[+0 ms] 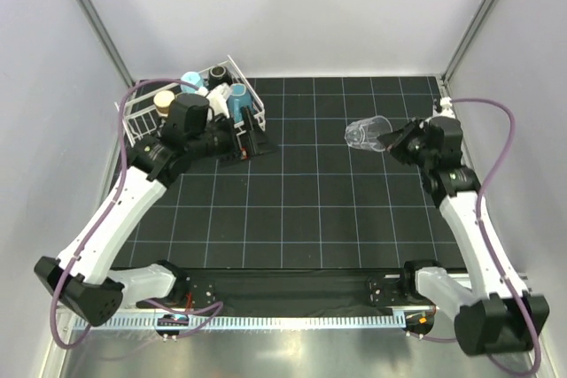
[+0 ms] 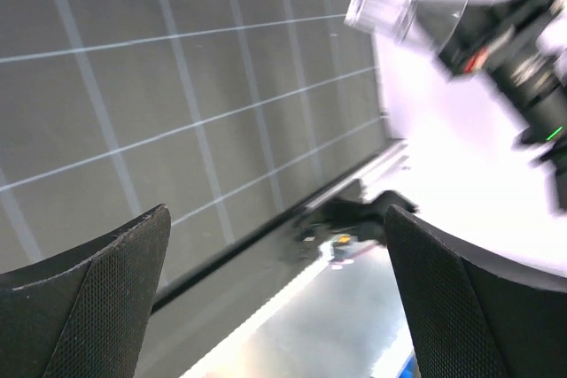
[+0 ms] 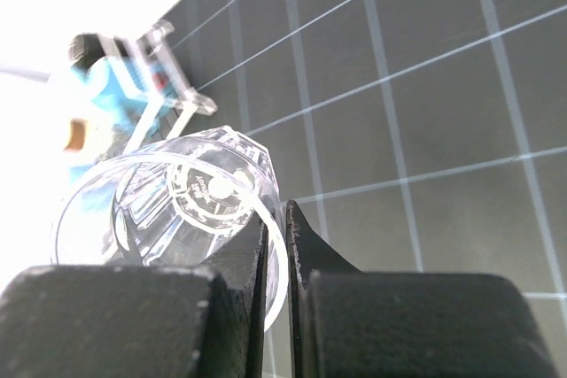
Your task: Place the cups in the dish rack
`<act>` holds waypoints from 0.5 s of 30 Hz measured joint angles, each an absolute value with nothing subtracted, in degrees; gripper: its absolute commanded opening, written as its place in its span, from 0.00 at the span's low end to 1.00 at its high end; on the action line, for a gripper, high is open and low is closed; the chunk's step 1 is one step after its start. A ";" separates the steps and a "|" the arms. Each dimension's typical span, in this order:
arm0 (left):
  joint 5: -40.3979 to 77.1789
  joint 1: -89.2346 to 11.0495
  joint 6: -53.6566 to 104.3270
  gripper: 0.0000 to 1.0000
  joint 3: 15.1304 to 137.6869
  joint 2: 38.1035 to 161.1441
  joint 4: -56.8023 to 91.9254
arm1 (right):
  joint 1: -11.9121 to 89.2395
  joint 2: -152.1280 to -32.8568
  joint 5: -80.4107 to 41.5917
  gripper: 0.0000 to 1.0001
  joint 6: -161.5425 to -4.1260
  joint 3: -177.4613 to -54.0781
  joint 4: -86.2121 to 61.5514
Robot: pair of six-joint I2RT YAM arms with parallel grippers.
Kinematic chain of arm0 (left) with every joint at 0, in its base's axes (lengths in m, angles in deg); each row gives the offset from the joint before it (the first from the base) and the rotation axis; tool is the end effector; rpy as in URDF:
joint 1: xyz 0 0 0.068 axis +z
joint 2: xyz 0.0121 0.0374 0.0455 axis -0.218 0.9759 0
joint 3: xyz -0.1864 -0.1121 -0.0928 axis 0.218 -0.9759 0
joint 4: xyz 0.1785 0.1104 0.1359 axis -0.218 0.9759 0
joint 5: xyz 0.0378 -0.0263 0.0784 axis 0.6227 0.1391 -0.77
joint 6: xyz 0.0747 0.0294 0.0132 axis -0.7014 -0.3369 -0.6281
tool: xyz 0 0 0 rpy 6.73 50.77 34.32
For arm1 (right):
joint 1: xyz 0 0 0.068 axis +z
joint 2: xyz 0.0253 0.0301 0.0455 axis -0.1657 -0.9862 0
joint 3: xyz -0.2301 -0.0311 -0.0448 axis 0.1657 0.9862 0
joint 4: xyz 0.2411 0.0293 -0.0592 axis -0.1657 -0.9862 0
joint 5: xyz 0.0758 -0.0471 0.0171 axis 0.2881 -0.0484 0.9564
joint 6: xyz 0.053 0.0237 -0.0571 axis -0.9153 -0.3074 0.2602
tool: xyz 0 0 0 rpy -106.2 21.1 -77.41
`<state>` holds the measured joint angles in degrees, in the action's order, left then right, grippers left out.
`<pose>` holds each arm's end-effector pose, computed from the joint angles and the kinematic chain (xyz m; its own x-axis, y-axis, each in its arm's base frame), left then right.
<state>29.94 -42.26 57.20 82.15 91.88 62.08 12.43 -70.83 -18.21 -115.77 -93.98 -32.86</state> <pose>0.2239 -0.1551 0.3485 -0.8275 -0.2731 -0.4906 0.2011 0.6717 -0.7131 0.2698 0.0246 0.2808 -0.4647 0.6092 -0.6426 0.1431 0.7679 0.6244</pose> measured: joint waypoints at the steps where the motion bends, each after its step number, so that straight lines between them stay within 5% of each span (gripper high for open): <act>1: 31.08 -42.26 58.38 1.00 82.08 92.64 60.96 | 12.43 -68.10 -17.05 0.04 -116.14 -91.93 -32.03; 15: 41.02 -42.94 83.84 1.00 76.18 99.68 33.10 | 12.80 -44.45 -5.84 0.04 -124.47 -81.24 -22.39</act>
